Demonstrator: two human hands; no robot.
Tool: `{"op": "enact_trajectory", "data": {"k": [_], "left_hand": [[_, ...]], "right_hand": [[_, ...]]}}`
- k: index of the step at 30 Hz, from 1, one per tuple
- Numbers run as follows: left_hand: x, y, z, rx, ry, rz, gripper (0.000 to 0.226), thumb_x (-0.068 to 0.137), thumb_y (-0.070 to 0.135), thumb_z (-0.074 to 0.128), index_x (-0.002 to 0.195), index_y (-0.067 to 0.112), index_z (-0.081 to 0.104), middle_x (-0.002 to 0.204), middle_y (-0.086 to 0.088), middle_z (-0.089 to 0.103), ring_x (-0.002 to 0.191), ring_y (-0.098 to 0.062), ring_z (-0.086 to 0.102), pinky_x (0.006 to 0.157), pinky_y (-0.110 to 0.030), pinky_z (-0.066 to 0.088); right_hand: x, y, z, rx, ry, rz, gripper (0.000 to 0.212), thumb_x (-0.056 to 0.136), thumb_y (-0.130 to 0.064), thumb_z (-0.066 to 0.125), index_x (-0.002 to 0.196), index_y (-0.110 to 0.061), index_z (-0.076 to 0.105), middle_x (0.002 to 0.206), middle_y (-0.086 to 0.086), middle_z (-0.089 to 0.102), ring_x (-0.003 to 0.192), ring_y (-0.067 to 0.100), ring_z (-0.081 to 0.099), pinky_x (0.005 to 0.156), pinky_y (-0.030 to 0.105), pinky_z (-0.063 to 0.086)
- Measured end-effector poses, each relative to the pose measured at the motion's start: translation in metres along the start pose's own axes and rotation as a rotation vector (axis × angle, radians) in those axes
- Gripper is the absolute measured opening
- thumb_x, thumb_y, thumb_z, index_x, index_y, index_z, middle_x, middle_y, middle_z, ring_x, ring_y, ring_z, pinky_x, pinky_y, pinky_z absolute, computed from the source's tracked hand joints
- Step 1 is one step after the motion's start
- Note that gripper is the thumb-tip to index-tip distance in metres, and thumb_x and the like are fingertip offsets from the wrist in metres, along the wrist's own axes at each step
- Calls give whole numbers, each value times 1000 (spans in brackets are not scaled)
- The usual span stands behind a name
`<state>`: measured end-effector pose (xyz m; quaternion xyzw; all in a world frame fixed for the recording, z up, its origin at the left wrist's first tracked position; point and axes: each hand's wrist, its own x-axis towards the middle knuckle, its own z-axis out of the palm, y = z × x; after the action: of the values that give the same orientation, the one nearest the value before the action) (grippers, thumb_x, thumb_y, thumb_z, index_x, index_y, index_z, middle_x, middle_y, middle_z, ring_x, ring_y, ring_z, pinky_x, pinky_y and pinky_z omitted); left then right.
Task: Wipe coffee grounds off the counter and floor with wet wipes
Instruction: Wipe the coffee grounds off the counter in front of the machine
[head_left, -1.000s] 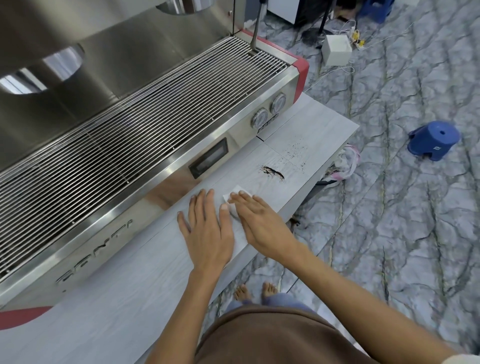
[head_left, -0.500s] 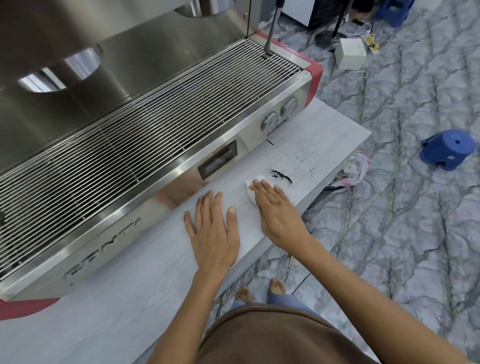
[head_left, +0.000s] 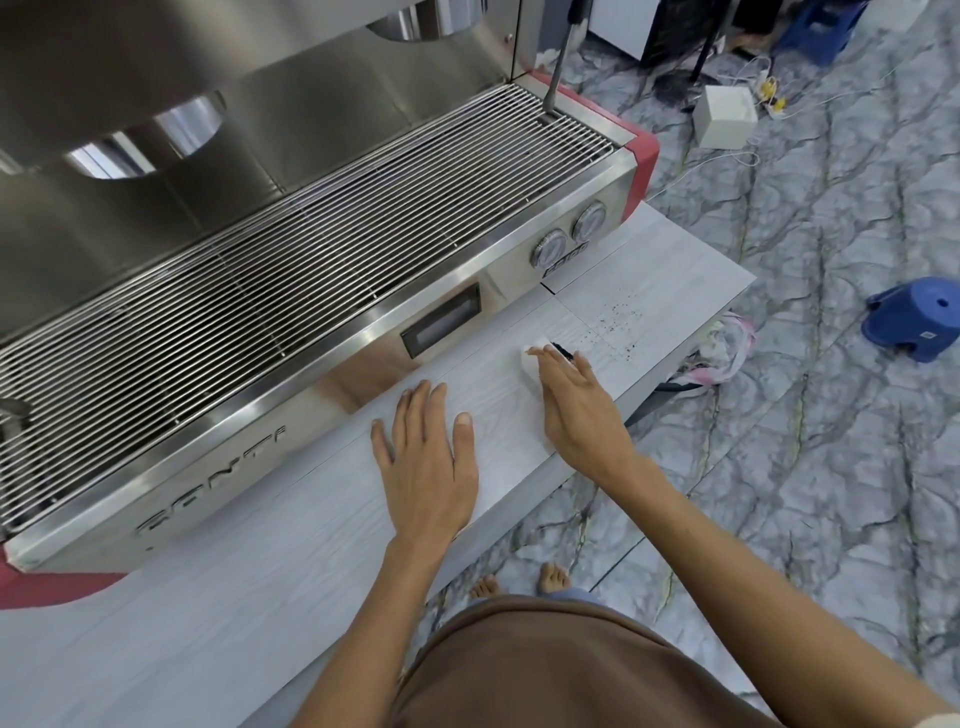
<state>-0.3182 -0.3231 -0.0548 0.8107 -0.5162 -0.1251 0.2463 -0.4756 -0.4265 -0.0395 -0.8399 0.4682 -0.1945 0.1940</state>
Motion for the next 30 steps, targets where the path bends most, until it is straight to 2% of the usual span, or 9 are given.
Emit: {"op": "enact_trajectory", "data": {"k": [4,8,16,23,26,30], "left_hand": [[0,1,0,-20,19,-10,60,102,51,15,152,26,36,161,8,34,151,-8,21,125,-44,-1],[0,1,1,-21,22,-12,59,103,50,16,153,26,35,161,8,34,151,-8,21,125,-44,0],[0,2,0,-2,19,-11,58,103,46,19,153,23,36,160,6,35,151,-9,23,126,-46,4],[0,3,-1,-7,9,-10,62,101,50,16,154,24,35,161,6,34,151,-9,22,126,-46,3],[-1,3,-2,-13,6,-12,62,101,50,15,154,24,35,161,7,33,151,-9,21,126,-45,2],[0,3,-2,-3,-1,-13,62,101,51,15,153,25,35,161,7,34,151,-9,22,126,-44,2]], "right_hand": [[-15,-18,4,28,6,-80,43,95,5,37,138,-1,40,141,15,48,137,26,38,119,46,20],[-29,-33,21,-22,-75,-152,46,95,2,40,140,-2,39,149,15,39,142,26,29,120,40,15],[-14,-39,39,-120,-67,-117,49,97,-5,35,144,4,28,154,22,21,145,32,14,119,36,0],[9,-21,32,-126,-63,-35,50,97,-6,32,146,1,23,156,18,19,146,28,11,121,40,6],[15,-11,24,-108,-48,7,48,98,-5,34,145,1,26,156,18,22,146,29,14,121,43,11],[10,2,15,-105,-8,47,47,97,-3,36,144,1,30,154,18,26,145,29,17,120,39,12]]}}
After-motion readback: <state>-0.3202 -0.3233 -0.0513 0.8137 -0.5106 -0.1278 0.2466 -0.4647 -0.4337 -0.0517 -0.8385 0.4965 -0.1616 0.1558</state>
